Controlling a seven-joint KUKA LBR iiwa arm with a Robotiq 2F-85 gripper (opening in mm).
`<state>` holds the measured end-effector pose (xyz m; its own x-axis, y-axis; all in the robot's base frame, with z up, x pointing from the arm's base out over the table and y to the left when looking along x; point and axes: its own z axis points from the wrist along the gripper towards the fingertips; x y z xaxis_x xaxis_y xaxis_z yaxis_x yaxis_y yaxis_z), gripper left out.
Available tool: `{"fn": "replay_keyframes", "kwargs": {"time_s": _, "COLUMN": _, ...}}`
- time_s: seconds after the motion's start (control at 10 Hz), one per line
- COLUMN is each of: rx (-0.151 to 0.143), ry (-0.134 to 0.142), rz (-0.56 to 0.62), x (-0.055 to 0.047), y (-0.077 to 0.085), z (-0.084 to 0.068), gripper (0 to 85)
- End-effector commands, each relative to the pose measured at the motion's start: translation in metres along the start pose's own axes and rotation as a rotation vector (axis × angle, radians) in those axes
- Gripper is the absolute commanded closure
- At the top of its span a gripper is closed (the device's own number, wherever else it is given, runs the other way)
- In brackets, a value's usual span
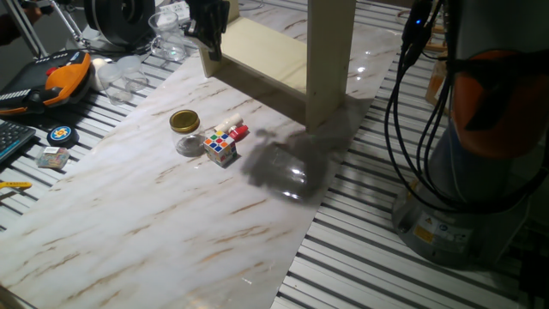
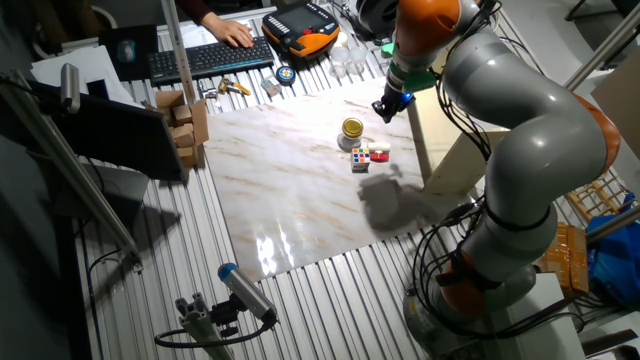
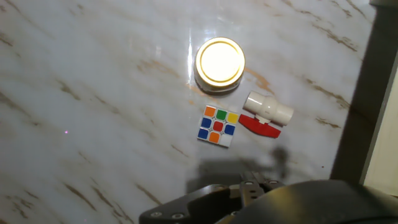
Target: Take the object down from the shelf
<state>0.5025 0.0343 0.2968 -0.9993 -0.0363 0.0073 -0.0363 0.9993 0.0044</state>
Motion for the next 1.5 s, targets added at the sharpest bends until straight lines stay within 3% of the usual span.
{"fn": "replay_keyframes", "kwargs": {"time_s": 0.0, "rx": 0.000, "ry": -0.002, "rz": 0.008, "x": 0.0016, "y": 0.0039, "z": 0.0034, "gripper": 85.0}}
{"fn": "replay_keyframes", "kwargs": {"time_s": 0.4, "rx": -0.010, "ry": -0.004, "rz": 0.000, "x": -0.0005, "y": 0.0052, "z": 0.0074, "gripper": 85.0}}
{"fn": "replay_keyframes", "kwargs": {"time_s": 1.4, "rx": 0.009, "ry": -0.015, "rz": -0.009, "x": 0.0002, "y": -0.0003, "z": 0.0098, "gripper": 85.0}}
